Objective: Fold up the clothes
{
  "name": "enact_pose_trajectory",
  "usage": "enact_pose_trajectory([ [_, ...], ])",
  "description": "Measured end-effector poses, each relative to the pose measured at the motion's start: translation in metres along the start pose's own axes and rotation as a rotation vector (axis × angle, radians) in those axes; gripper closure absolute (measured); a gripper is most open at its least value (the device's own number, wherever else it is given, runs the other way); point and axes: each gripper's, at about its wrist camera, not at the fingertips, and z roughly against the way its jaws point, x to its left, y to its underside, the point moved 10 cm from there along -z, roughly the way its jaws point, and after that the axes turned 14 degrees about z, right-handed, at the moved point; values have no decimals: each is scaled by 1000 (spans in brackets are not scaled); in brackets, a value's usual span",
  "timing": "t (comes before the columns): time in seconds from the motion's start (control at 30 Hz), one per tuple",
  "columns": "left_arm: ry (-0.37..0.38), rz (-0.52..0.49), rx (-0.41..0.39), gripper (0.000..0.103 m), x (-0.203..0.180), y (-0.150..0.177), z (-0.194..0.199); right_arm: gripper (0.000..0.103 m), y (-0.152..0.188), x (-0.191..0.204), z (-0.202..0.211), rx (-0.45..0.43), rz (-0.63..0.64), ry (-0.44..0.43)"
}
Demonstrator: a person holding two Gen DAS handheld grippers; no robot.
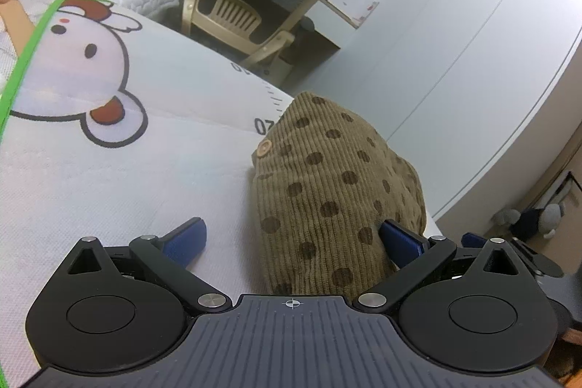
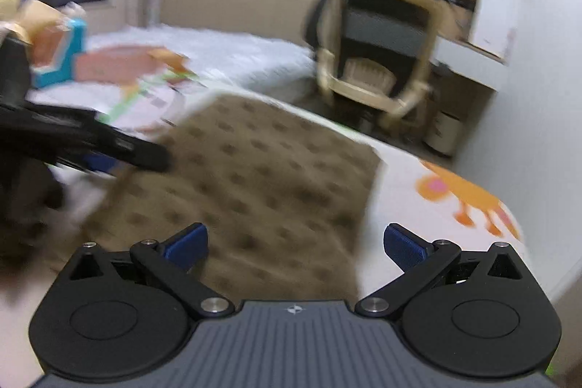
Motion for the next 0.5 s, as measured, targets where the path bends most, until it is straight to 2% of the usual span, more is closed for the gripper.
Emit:
enact_pose_trajectory([
  [0.07,1,2,0,0,0,0,0,0,-2,17,-4,1,44,-36],
  [0.17,-25,-22,8,0,-2,2,0,0,9,22,-18,44,31,-43],
  [0.23,-71,-80,16,0,-6,4,4,0,17,24,-26,70,13,-50],
  [0.3,-84,-152,14,0,-19,0,11,0,17,21,-23,65,14,-50],
  [0.4,-37,-221,-11,0,-50,-20,21,0,14,16,-15,46,23,-48],
  [0.47,-4,-211,35,0,-65,-32,13,0,13,12,-10,34,29,-46],
  [0.5,-11,-197,66,0,-67,-37,4,0,12,10,-7,28,32,-46],
])
